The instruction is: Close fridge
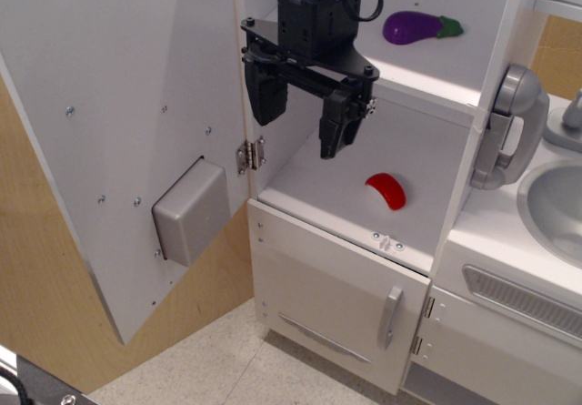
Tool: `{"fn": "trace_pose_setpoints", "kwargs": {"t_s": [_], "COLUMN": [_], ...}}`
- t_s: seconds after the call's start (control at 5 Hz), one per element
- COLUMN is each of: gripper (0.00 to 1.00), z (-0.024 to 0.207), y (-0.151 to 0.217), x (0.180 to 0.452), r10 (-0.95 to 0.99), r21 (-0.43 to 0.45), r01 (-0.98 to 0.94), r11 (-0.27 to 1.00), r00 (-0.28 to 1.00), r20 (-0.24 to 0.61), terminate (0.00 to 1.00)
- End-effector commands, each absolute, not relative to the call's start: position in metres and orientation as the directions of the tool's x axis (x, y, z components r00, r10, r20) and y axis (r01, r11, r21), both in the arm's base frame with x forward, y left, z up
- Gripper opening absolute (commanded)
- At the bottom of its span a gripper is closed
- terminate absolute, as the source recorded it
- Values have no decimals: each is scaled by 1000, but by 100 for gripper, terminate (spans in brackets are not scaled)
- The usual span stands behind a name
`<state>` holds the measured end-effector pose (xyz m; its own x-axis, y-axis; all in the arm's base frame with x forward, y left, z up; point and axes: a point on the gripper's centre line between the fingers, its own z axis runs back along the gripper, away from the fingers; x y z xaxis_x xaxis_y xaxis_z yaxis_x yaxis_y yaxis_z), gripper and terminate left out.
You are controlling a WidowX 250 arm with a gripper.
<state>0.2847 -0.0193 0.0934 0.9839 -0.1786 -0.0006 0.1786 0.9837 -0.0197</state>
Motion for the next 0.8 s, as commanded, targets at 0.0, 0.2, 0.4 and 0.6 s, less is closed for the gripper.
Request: {"fn": "trace_pose_setpoints", "kwargs": {"t_s": [0.0,0.2,0.4,0.6], "gripper": [100,100,100,100], "z": [93,106,113,113], "y": [-19,-2,18,37], "x": [285,255,228,202], "r10": [-179,-204,-244,-286], "r21": [-20,34,18,-9], "r01": [179,202,244,288], "r11": [984,979,970,958], "r00": [984,974,965,956], "r20": [-1,99,92,62], "terminate": [0,0,0,0]}}
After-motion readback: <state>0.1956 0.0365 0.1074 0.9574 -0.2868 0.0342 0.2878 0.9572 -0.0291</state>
